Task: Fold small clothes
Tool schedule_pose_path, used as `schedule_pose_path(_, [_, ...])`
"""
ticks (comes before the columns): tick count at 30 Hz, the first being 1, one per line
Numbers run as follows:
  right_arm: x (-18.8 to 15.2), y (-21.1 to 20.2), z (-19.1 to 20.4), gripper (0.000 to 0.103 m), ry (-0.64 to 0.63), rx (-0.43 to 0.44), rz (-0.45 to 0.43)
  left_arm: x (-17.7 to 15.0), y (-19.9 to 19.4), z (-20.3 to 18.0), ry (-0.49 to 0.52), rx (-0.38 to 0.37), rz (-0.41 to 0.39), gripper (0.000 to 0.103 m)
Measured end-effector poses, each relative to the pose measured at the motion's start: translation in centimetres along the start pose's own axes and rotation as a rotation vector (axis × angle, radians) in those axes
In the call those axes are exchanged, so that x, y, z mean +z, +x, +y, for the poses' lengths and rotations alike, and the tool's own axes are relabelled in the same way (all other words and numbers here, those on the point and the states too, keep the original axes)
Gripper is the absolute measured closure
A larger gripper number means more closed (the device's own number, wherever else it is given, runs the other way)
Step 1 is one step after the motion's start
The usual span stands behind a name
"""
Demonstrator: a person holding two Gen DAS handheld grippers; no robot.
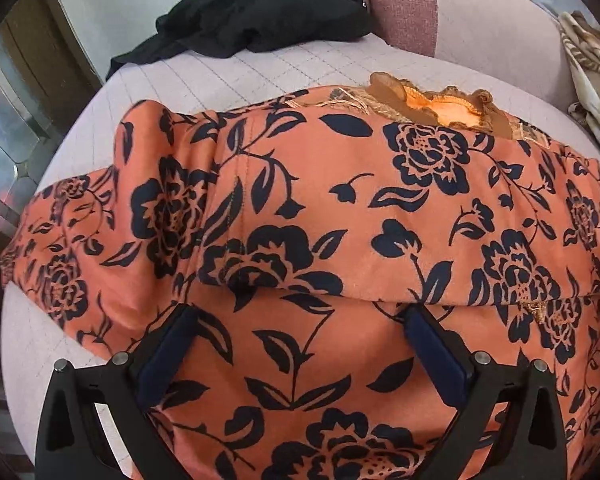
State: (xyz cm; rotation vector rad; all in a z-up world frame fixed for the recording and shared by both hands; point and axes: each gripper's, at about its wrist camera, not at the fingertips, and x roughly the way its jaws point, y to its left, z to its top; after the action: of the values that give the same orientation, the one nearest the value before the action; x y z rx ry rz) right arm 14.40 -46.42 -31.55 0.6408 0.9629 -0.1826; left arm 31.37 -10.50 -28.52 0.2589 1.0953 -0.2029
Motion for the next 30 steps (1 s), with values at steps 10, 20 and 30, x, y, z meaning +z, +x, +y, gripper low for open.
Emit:
schedule_pose_path(10, [-1.0,1.2,2.7,0.081,-0.080,0.082,0.115,-2.9,-4.2,-5.6,0.238,0.079,-0.063,0.000])
schedule_pose_path(20, [-3.7,0.6,7.2,0.080,-0.256,0.187,0.233,-7.4,-5.8,-2.5,0.222,-0.022,-0.030,0.000])
schedule_pose_path(30, [-8.5,1.4,11.9,0.073,-0.480,0.265,0.466,-10.7,-6.4,-0.2,0.314,-0.124,0.006,0.000])
